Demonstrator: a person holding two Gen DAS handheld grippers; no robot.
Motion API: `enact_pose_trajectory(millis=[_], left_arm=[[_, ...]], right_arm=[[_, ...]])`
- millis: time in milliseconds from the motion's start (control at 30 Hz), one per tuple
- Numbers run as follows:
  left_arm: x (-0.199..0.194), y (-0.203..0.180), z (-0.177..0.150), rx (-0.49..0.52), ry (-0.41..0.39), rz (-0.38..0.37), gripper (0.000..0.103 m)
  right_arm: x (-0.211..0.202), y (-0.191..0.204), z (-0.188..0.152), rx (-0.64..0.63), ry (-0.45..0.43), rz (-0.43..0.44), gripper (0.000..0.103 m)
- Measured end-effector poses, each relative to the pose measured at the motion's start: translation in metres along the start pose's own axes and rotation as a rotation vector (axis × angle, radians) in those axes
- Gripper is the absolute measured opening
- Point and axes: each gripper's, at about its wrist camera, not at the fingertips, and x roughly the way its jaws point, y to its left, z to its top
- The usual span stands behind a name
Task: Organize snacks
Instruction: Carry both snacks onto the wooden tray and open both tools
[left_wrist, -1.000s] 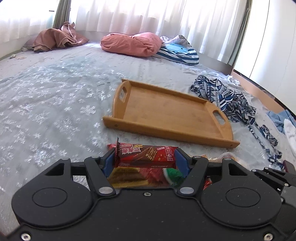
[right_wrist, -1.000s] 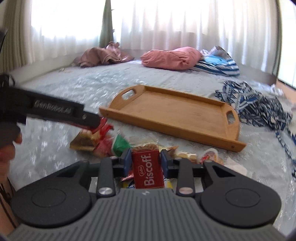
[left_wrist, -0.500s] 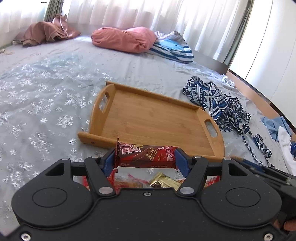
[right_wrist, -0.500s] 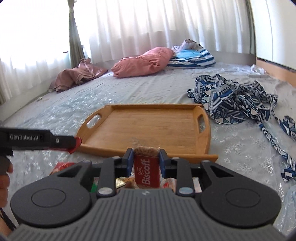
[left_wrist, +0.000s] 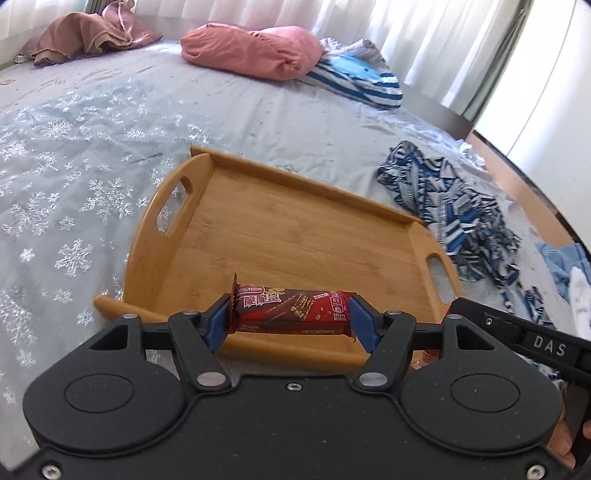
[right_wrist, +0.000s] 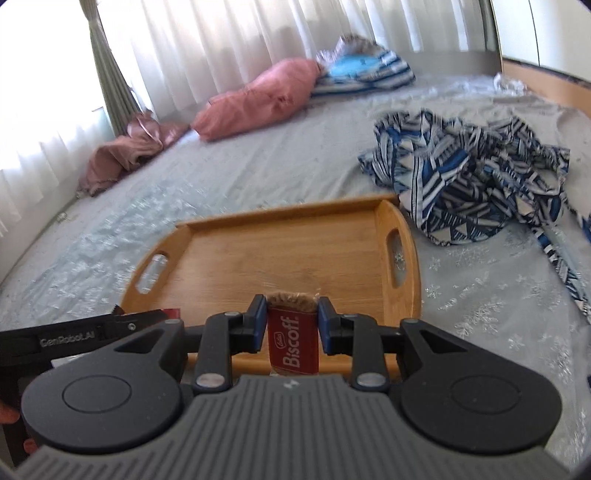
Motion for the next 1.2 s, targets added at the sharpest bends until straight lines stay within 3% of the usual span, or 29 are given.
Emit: enact_pose_trajectory(millis=[100, 167, 533, 600, 667, 733, 967, 1000, 1067, 1200], left_arm=[[0.019, 0.001, 0.003, -0.006, 0.01, 0.025, 0.064], [0.03, 0.001, 0.004, -0.007, 0.017, 0.041, 0.064], [0.063, -0.004, -0.002, 0.029, 0.046, 0.085, 0.064], [0.064, -0.004, -0.003, 0.028, 0.051, 0.083, 0.064], [0.065, -0.005, -0.002, 0.039, 0.05, 0.081, 0.064], [0.066, -0.006, -0.002, 0.049, 0.048, 0.084, 0.064], [0.068, 0.0, 0.003, 0.037, 0.045, 0.1, 0.064], [0.069, 0.001, 0.004, 0.038, 0.045, 0.102, 0.064], [0.069, 0.002, 0.005, 0.041, 0.046, 0.108, 0.065], [0.069, 0.003, 0.006, 0.042, 0.046, 0.111, 0.065]], right_arm=[[0.025, -0.009, 0.007, 0.036, 0.05, -0.005, 0.032], [0.038, -0.015, 0.009, 0.07, 0.075, -0.002, 0.02], [0.073, -0.019, 0.003, 0.092, 0.141, -0.041, 0.02], [0.07, -0.018, 0.002, 0.077, 0.153, -0.036, 0.029], [0.066, -0.017, 0.001, 0.07, 0.172, -0.022, 0.047], [0.065, -0.015, -0.001, 0.063, 0.193, -0.005, 0.057], [0.07, 0.004, -0.004, -0.023, 0.229, -0.02, 0.062], [0.071, 0.005, -0.004, -0.03, 0.232, -0.016, 0.06], [0.072, 0.009, -0.002, -0.045, 0.225, -0.009, 0.039], [0.078, 0.013, 0.001, -0.058, 0.213, -0.031, 0.031]])
